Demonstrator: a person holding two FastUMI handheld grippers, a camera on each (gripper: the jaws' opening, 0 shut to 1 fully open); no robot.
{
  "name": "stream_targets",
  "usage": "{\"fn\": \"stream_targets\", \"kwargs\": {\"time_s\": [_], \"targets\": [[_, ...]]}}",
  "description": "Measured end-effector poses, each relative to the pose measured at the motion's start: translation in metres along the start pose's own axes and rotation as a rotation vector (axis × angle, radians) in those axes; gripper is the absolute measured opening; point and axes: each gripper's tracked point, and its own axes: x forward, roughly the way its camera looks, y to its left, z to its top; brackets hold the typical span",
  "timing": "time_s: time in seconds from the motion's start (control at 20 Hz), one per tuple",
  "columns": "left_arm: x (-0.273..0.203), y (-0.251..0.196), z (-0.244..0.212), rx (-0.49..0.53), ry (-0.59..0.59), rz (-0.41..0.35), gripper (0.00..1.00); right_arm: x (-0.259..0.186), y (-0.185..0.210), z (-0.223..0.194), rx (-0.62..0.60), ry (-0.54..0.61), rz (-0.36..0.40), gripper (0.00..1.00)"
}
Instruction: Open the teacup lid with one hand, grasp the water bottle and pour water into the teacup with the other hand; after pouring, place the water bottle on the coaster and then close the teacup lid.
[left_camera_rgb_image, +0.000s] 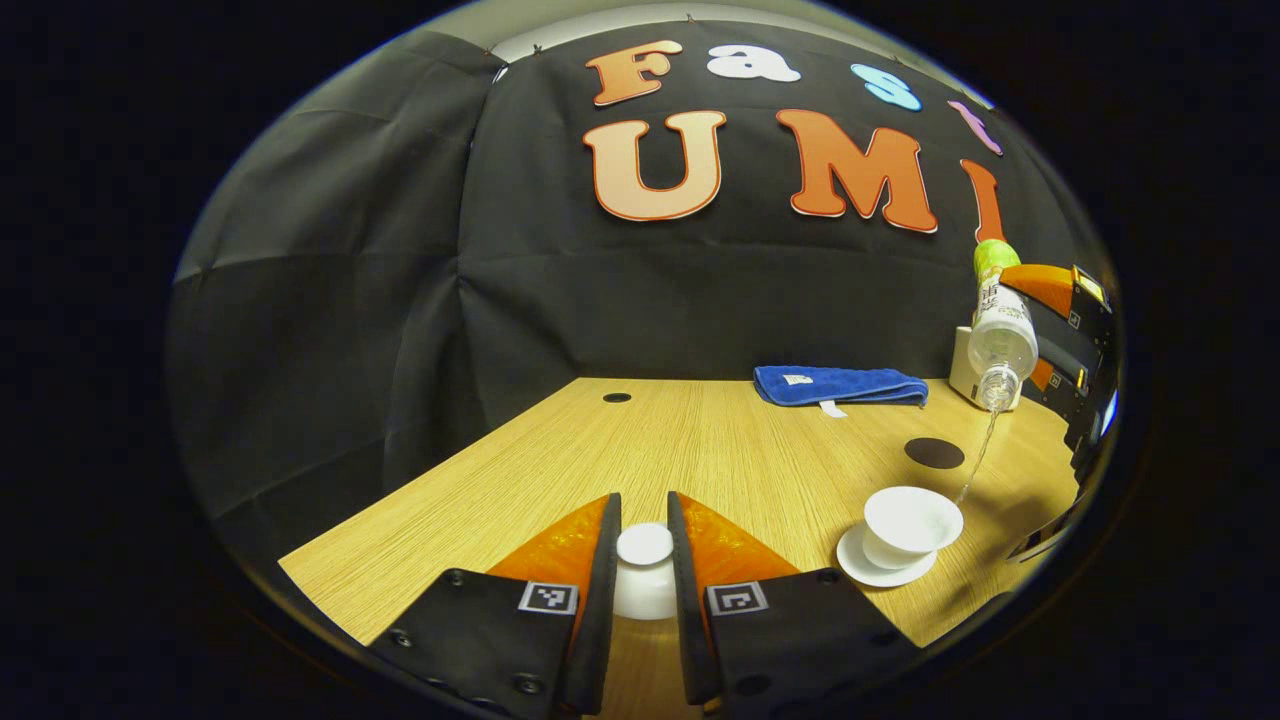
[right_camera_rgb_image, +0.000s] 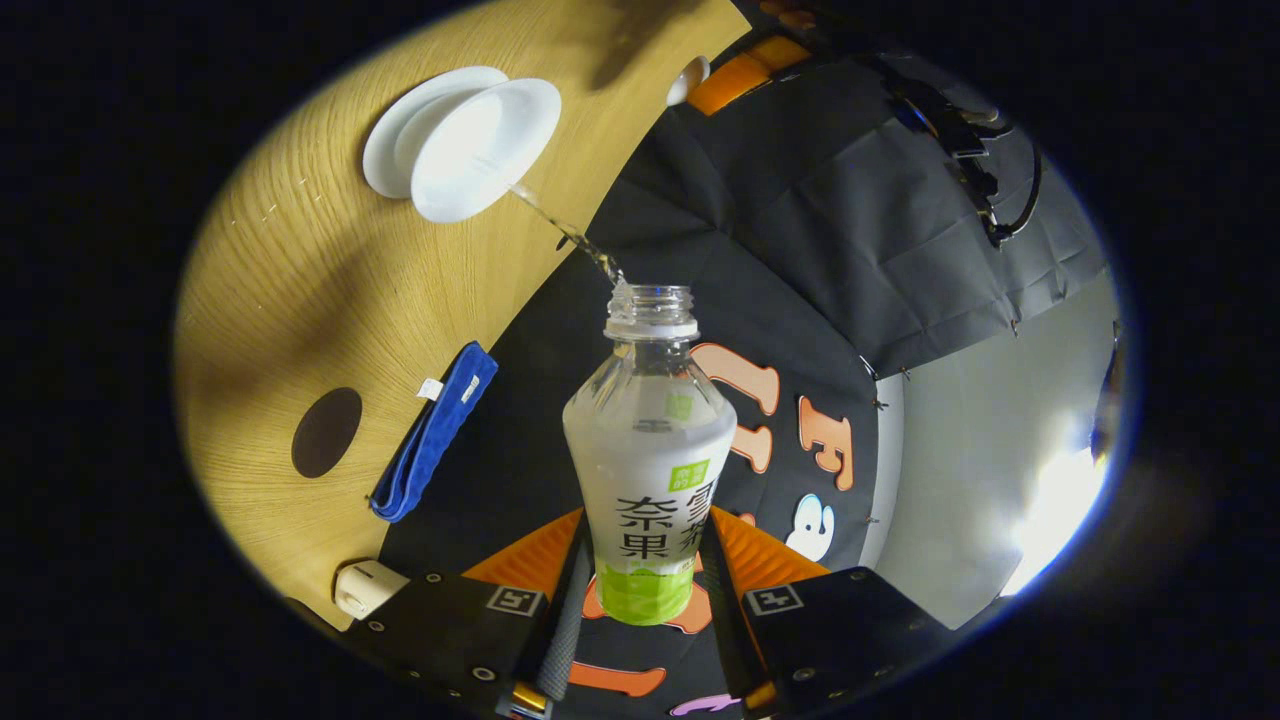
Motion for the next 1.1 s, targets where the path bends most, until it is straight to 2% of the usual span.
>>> {"fn": "stream_targets", "kwargs": {"time_s": [0.35, 0.4, 0.45, 0.55, 0.6, 0.85, 0.9, 1.0, 1.05, 1.1], "targets": [[-0.003, 0.001, 0.005, 0.000, -0.016, 0.001, 0.31, 0.001, -0.005, 0.001, -0.044, -0.017, -0.053, 0.59], [-0.004, 0.002, 0.004, -0.002, -0.015, 0.000, 0.33, 0.001, -0.006, 0.001, -0.042, -0.023, -0.058, 0.55], [-0.005, 0.002, 0.003, -0.002, -0.015, 0.002, 0.33, 0.001, -0.007, 0.003, -0.044, -0.028, -0.065, 0.59], [-0.005, 0.003, 0.005, -0.002, -0.018, 0.003, 0.33, 0.001, -0.007, 0.003, -0.051, -0.040, -0.080, 0.55], [-0.005, 0.004, 0.005, -0.003, -0.019, 0.004, 0.33, 0.002, -0.006, 0.003, -0.057, -0.046, -0.081, 0.59], [-0.010, 0.004, 0.011, -0.001, -0.037, 0.000, 0.33, 0.005, -0.011, 0.004, -0.102, -0.084, -0.093, 0.55], [-0.010, 0.005, 0.012, -0.002, -0.040, 0.003, 0.33, 0.004, -0.012, 0.005, -0.108, -0.092, -0.098, 0.59], [-0.011, 0.006, 0.011, -0.003, -0.037, 0.003, 0.33, 0.006, -0.012, 0.005, -0.123, -0.105, -0.106, 0.59], [-0.012, 0.006, 0.010, -0.004, -0.035, 0.003, 0.33, 0.006, -0.014, 0.006, -0.130, -0.110, -0.114, 0.55], [-0.013, 0.008, 0.010, -0.006, -0.037, 0.004, 0.33, 0.005, -0.014, 0.008, -0.136, -0.116, -0.118, 0.59]]}}
